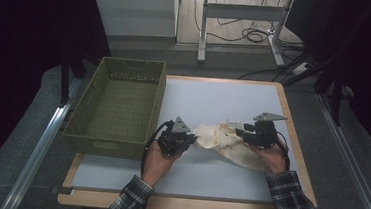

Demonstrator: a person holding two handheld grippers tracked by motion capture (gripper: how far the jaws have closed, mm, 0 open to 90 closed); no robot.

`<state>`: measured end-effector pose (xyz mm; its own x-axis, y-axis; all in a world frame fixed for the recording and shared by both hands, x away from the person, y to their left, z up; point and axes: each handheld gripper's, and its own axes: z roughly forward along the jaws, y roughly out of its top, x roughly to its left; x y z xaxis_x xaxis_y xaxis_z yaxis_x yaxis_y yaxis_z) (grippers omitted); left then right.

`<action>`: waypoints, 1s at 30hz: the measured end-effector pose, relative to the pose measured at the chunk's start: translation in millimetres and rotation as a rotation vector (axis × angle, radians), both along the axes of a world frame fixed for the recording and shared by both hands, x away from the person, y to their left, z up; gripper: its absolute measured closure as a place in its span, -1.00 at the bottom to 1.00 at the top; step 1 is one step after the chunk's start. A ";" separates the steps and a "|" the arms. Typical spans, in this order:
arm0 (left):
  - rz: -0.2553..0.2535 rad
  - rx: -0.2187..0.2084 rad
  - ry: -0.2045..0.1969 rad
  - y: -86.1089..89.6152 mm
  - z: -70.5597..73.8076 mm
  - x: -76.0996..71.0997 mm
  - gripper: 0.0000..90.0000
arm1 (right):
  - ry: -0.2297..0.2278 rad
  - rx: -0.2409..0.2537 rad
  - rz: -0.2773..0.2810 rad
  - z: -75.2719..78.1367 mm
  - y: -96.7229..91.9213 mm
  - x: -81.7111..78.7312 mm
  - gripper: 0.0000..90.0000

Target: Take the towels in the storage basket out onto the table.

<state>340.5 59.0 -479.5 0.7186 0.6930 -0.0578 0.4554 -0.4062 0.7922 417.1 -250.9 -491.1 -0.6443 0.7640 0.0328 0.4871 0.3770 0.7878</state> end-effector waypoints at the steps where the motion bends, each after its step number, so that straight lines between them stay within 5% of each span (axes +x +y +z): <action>1: 0.003 -0.001 0.004 1.0 -0.9 0.7 0.90 | 0.001 -0.007 0.004 -4.3 2.4 2.6 0.16; 3: 0.008 -0.008 0.012 2.7 -2.4 2.3 0.90 | -0.003 -0.034 0.002 -11.6 8.3 6.8 0.18; 7: 0.014 -0.013 0.023 3.9 -4.3 4.0 0.90 | -0.004 -0.075 -0.031 -21.7 17.5 13.9 0.86; 9: 0.015 -0.015 0.023 4.3 -4.6 4.7 0.90 | 0.000 -0.066 -0.040 -23.2 18.8 15.5 0.93; 16: 0.058 -0.010 0.000 1.9 14.3 24.1 0.90 | -0.051 -0.033 -0.080 9.1 0.4 16.6 0.93; 20: 0.157 0.036 -0.054 -6.4 43.2 66.6 0.89 | -0.079 -0.012 -0.149 35.2 -15.1 31.4 0.92; 22: 0.253 0.080 -0.072 -9.8 54.2 96.5 0.61 | -0.058 -0.001 -0.205 42.0 -21.4 42.8 0.83; 24: 0.290 0.081 -0.042 -11.9 57.9 112.7 0.30 | -0.044 0.006 -0.248 45.5 -27.7 48.8 0.69; 27: 0.260 0.077 -0.054 -16.1 53.4 107.4 0.10 | -0.064 0.004 -0.231 46.6 -35.9 41.3 0.60; 30: 0.200 0.066 -0.025 -20.2 37.4 94.6 0.03 | -0.049 0.004 -0.217 38.6 -46.0 33.5 0.52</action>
